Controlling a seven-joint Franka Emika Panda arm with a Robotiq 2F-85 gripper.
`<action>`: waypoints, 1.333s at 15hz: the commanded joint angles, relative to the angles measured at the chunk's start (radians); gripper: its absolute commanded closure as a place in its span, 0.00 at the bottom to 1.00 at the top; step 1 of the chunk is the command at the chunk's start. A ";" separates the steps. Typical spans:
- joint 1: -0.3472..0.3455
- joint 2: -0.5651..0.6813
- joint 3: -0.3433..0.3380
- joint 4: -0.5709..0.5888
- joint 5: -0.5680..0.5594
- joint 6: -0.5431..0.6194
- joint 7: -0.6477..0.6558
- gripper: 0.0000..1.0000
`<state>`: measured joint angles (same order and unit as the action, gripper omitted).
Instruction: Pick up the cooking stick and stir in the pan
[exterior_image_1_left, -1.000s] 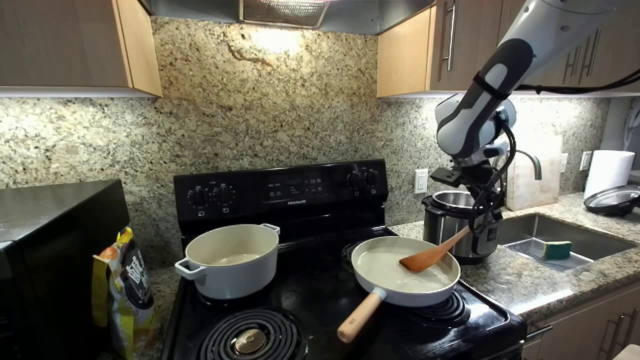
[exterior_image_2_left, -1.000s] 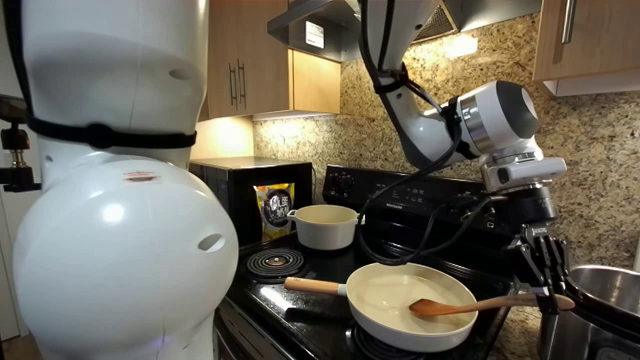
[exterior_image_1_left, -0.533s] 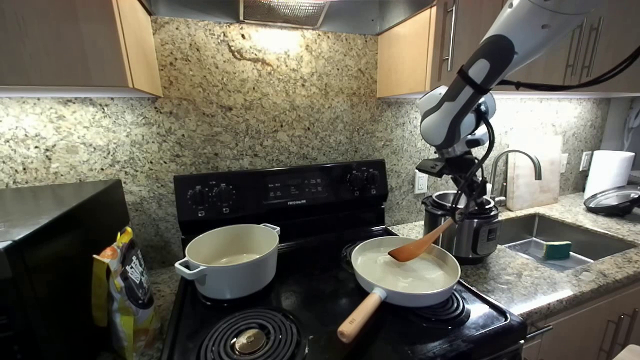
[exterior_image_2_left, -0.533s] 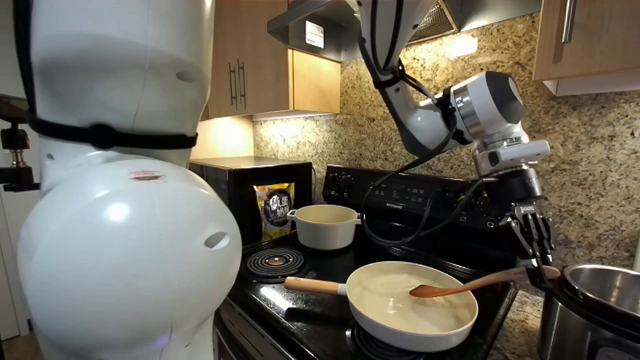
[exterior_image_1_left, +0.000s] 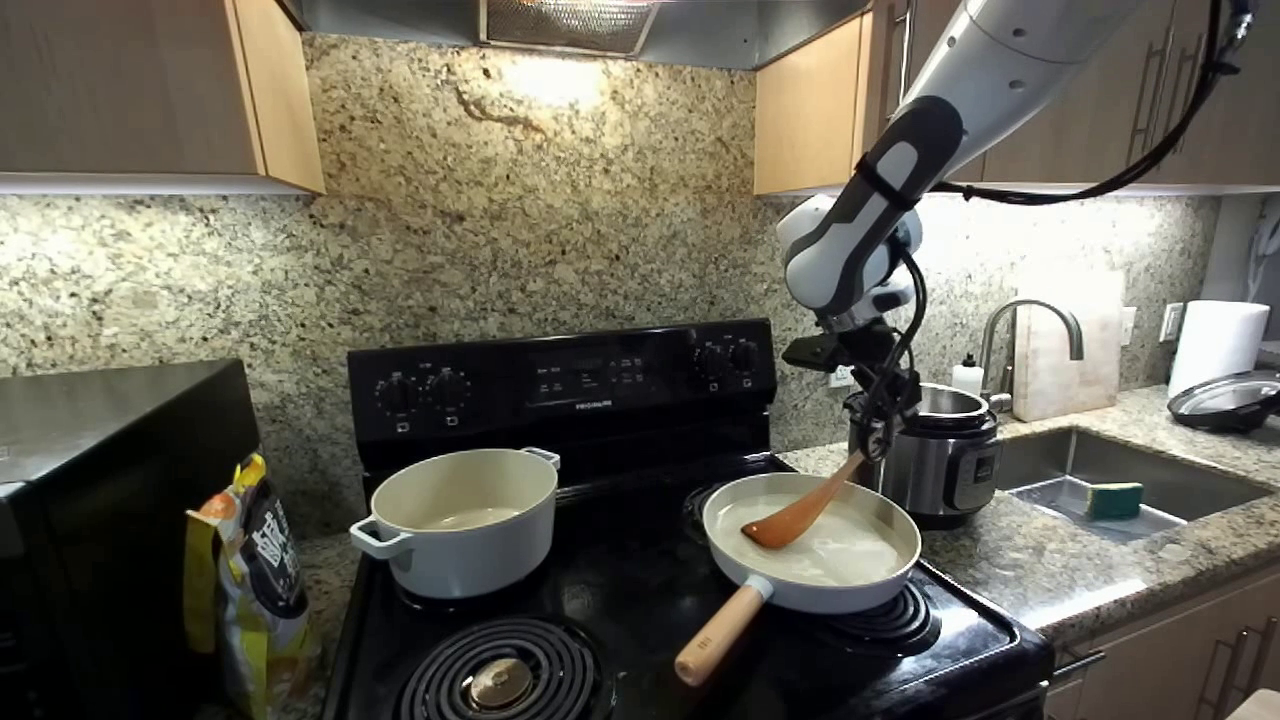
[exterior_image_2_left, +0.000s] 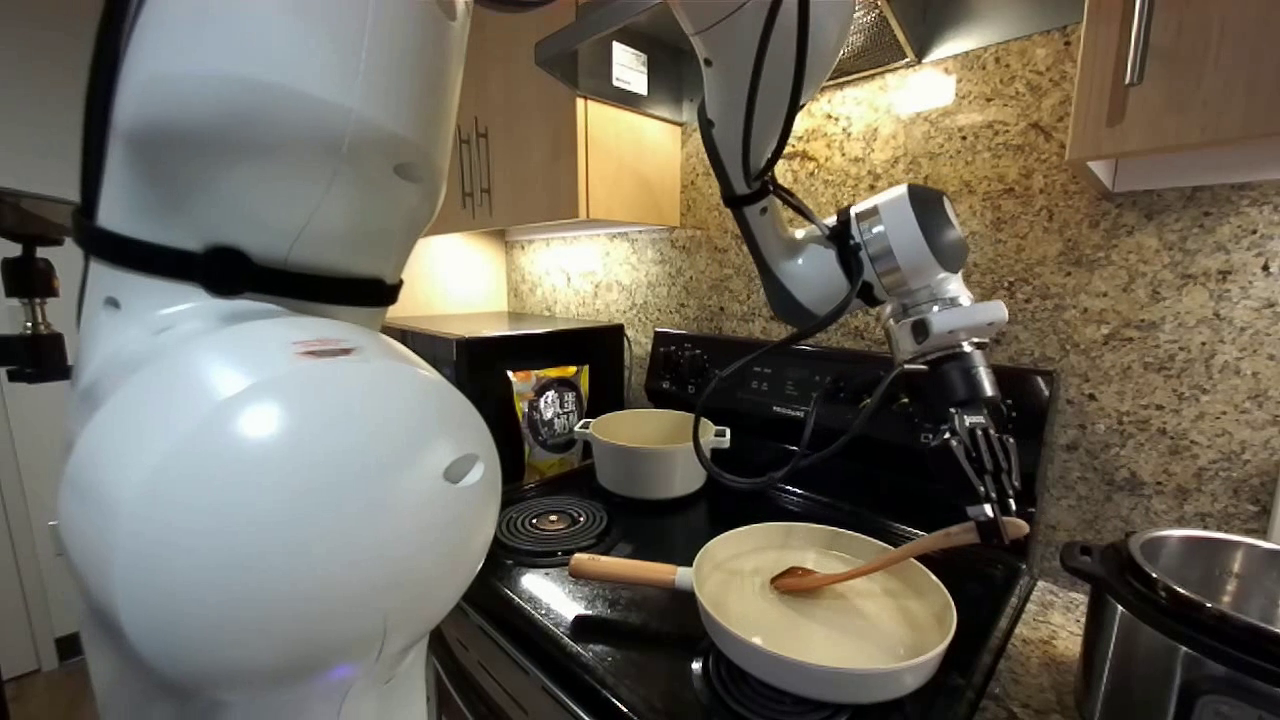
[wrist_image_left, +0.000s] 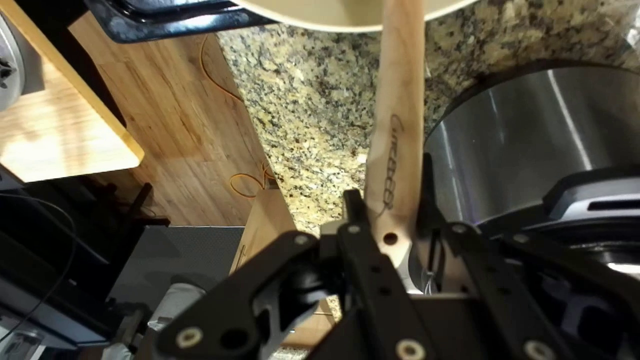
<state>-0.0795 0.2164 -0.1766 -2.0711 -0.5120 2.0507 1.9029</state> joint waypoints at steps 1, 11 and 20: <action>0.024 0.019 0.018 -0.005 0.019 -0.028 -0.026 0.90; 0.015 -0.023 -0.011 -0.159 0.001 0.025 -0.030 0.90; -0.076 -0.059 -0.097 -0.182 0.007 0.096 -0.039 0.90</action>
<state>-0.1310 0.2012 -0.2610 -2.2300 -0.5142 2.1168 1.8902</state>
